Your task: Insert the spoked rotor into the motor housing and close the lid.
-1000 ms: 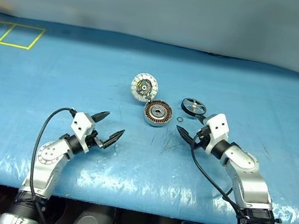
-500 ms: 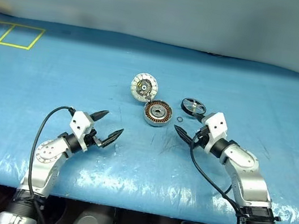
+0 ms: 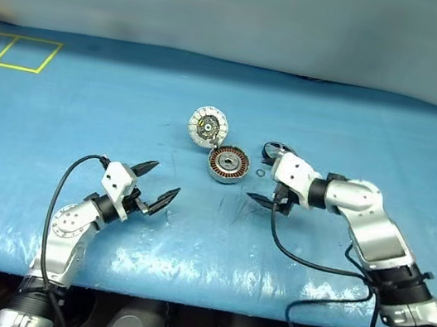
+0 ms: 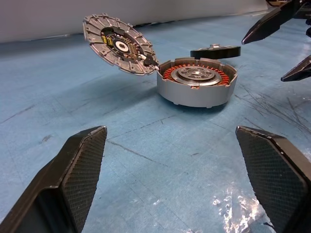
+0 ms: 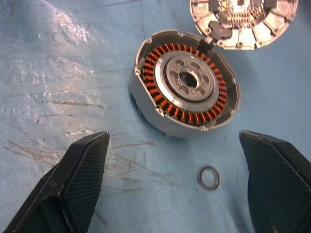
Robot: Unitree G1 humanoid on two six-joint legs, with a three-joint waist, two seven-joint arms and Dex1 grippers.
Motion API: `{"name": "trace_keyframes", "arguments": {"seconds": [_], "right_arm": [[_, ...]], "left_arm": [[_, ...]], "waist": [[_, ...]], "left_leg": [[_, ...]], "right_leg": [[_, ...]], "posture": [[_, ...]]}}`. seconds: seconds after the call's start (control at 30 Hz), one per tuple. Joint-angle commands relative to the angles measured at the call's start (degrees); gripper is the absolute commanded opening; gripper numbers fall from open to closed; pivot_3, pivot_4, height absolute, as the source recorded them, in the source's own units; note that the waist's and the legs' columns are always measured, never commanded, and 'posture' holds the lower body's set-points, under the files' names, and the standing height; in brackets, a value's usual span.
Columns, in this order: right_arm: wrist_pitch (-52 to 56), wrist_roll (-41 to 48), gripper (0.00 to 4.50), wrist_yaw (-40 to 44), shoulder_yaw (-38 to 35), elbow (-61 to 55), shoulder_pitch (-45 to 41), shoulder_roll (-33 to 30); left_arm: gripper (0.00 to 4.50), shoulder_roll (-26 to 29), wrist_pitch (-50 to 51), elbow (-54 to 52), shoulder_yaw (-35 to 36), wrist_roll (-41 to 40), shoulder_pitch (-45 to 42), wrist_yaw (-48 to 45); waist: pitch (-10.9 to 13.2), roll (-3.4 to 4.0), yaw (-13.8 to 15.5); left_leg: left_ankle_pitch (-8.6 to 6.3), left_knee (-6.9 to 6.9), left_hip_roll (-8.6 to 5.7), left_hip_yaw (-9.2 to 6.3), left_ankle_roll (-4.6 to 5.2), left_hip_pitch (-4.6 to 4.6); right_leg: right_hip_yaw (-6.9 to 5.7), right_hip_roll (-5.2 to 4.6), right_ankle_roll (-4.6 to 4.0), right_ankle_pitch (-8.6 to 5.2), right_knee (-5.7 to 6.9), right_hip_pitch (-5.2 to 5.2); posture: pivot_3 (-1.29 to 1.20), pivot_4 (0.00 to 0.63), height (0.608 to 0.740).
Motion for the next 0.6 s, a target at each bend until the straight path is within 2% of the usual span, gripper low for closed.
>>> {"name": "trace_keyframes", "arguments": {"seconds": [0.03, 0.23, 0.6], "right_arm": [[-2.1, -3.1, 4.47, 4.5, 4.1, 1.4, -5.3, 0.6], [-6.7, -7.7, 4.47, 7.5, 9.2, 10.8, -13.0, 4.4], [-12.9, -10.4, 4.47, 8.2, 10.7, 24.6, -17.4, 10.6]], "left_arm": [[4.50, 0.1, -0.5, -1.3, 0.3, 0.1, -0.5, 0.3], [4.50, 0.1, -0.4, -1.9, 0.4, 0.2, 0.1, 0.8], [4.50, 0.2, -0.5, -2.9, 0.5, 0.2, 1.6, 1.8]], "waist": [[0.0, -0.01, 0.0], [0.0, -0.03, 0.0], [0.0, -0.02, -0.1]], "left_leg": [[0.00, -0.01, 0.02, -0.01, 0.00, 0.00], [-0.03, 0.01, -0.03, 0.01, 0.04, -0.01], [-0.02, 0.01, -0.02, 0.00, 0.03, 0.02]], "right_leg": [[-0.02, 0.00, 0.00, 0.00, -0.01, -0.01], [0.00, -0.01, 0.02, 0.05, -0.06, -0.04], [0.00, 0.03, -0.03, 0.13, -0.04, -0.10]], "posture": [[0.00, 0.150, 0.740], [0.00, 0.150, 0.740], [0.00, 0.150, 0.740]]}}
